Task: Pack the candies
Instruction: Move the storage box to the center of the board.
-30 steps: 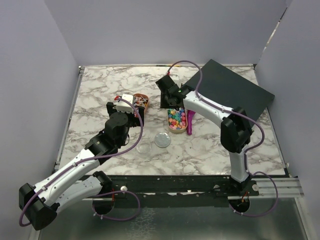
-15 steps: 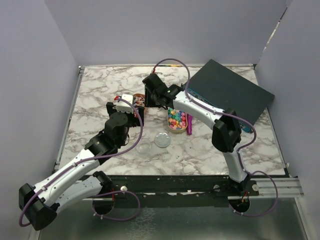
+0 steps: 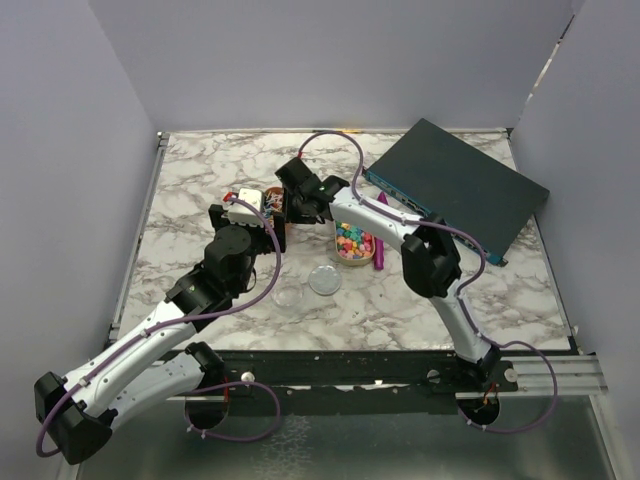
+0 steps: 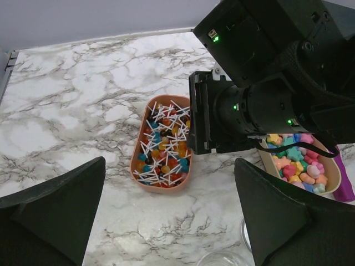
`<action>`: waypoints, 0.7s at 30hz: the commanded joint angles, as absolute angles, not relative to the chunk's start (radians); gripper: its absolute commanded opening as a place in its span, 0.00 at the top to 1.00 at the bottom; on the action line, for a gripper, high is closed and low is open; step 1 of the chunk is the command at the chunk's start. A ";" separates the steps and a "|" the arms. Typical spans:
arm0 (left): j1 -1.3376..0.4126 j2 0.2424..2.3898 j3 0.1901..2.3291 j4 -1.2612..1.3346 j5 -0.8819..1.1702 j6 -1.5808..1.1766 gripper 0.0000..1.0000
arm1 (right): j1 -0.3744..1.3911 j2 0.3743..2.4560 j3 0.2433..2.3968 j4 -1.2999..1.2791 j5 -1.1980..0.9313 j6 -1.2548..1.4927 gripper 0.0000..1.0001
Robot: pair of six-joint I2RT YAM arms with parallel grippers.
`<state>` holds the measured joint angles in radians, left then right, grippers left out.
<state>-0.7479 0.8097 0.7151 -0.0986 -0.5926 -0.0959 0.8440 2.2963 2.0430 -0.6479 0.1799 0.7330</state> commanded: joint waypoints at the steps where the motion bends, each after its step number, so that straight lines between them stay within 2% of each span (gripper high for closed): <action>1: -0.744 0.792 0.707 -0.088 -0.608 -0.091 0.01 | 0.849 2.339 2.089 -0.646 0.162 0.759 0.55; 15: -0.745 0.792 0.708 -0.088 -0.607 -0.090 0.01 | 0.850 2.411 2.147 -0.668 0.207 0.778 0.57; 21: -0.745 0.793 0.708 -0.088 -0.606 -0.090 0.01 | 0.849 2.420 2.130 -0.664 0.213 0.781 0.66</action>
